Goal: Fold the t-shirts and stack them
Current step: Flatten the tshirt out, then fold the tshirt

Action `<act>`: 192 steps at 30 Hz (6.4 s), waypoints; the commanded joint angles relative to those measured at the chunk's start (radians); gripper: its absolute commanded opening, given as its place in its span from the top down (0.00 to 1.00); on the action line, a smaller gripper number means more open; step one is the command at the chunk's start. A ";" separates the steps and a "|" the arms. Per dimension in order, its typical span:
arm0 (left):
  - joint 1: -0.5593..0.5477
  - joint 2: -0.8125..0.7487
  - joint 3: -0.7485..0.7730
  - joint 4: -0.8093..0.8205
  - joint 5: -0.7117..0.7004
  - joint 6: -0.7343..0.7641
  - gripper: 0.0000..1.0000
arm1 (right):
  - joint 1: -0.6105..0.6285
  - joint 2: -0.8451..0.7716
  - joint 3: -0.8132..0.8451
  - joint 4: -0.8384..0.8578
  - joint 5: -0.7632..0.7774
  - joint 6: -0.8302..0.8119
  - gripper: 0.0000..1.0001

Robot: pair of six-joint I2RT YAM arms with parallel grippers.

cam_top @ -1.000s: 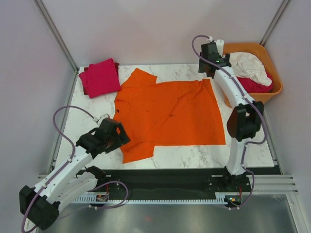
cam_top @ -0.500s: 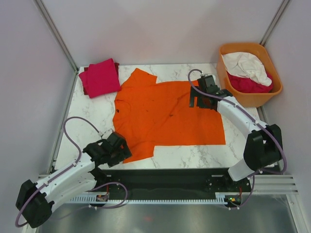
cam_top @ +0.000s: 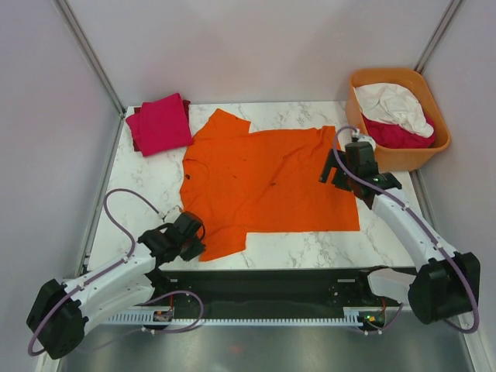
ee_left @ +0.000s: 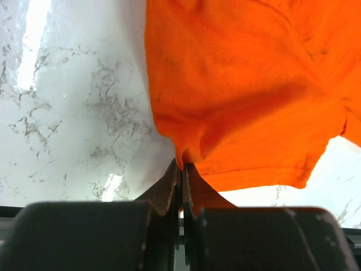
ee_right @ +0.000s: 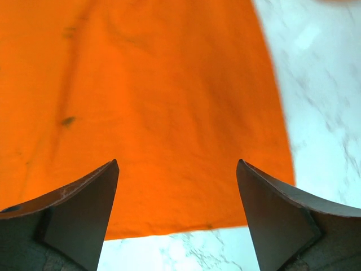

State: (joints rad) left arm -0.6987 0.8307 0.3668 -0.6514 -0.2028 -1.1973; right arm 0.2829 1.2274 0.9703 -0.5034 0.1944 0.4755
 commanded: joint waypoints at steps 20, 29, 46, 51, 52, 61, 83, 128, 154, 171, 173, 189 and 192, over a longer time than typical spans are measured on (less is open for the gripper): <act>-0.005 -0.171 0.021 0.007 -0.049 0.021 0.98 | -0.359 -0.273 -0.470 -0.130 -0.052 0.403 0.21; -0.005 -0.131 0.038 0.007 -0.056 0.034 0.98 | -0.498 -0.144 -0.541 -0.006 -0.136 0.347 0.45; -0.004 -0.096 0.050 0.007 -0.083 0.031 0.98 | -0.504 -0.186 -0.527 -0.034 -0.213 0.278 0.48; -0.005 -0.099 0.047 0.006 -0.078 0.031 0.98 | -0.504 -0.143 -0.550 0.005 -0.233 0.268 0.50; -0.005 -0.100 0.046 0.007 -0.078 0.031 0.98 | -0.505 -0.135 -0.556 0.029 -0.242 0.265 0.52; -0.004 -0.108 0.049 0.004 -0.076 0.034 0.98 | -0.513 -0.131 -0.559 0.089 -0.302 0.252 1.00; -0.005 -0.248 0.239 -0.333 -0.106 -0.010 0.98 | -0.514 -0.408 -0.346 -0.228 -0.239 0.206 1.00; 0.495 1.315 1.505 -0.251 0.057 0.650 0.13 | -0.337 0.610 0.336 0.086 -0.127 0.229 0.02; 0.544 0.659 0.580 0.194 0.276 0.466 0.46 | 0.349 0.725 0.530 0.152 -0.392 0.063 0.67; 0.553 0.745 0.505 0.243 0.206 0.433 0.46 | 0.467 0.946 0.660 0.144 -0.486 0.095 0.65; 0.554 0.731 0.500 0.243 0.183 0.436 0.46 | 0.467 0.988 0.692 0.143 -0.486 0.086 0.65; 0.564 0.694 0.431 0.243 0.155 0.446 0.48 | 0.418 1.069 0.843 0.115 -0.467 0.075 0.63; 0.564 0.691 0.423 0.243 0.154 0.447 0.49 | 0.383 1.078 0.893 0.105 -0.470 0.068 0.61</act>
State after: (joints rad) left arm -0.1413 1.5383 0.8143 -0.3897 -0.0059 -0.7357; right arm 0.7116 2.2959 1.7836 -0.3992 -0.2916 0.5560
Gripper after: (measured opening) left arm 0.516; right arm 0.381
